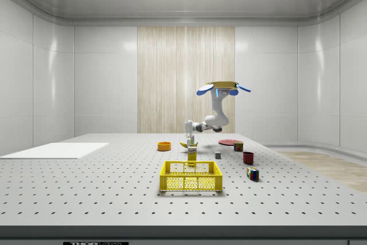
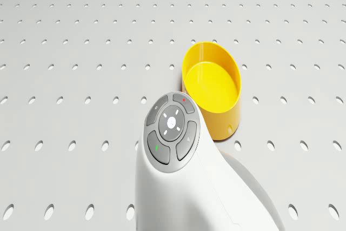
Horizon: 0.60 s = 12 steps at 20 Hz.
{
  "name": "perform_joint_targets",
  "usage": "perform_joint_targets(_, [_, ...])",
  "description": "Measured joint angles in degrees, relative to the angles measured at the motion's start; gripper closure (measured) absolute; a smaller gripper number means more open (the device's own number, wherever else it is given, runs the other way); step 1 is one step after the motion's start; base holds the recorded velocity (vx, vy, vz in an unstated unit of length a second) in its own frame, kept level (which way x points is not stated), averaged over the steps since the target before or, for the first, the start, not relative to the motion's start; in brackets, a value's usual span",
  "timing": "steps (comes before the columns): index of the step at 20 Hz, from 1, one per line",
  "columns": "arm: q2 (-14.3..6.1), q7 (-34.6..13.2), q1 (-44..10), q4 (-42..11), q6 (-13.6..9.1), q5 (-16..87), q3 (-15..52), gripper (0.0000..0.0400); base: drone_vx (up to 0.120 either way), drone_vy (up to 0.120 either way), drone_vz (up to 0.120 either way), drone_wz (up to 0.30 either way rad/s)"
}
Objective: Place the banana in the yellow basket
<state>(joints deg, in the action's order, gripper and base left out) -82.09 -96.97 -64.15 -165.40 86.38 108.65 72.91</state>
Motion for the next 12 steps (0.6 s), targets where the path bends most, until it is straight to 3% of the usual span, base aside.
perform_joint_targets(3, [-0.12,-0.17,-0.06,-0.29,-0.35,-1.57,1.59,0.0208,0.000,0.013,0.120,0.000])
perform_joint_targets(12, [-0.93,-1.01,-0.33,-0.52,-0.06,-3.52,3.40,0.0208,0.000,0.120,0.120,0.000])
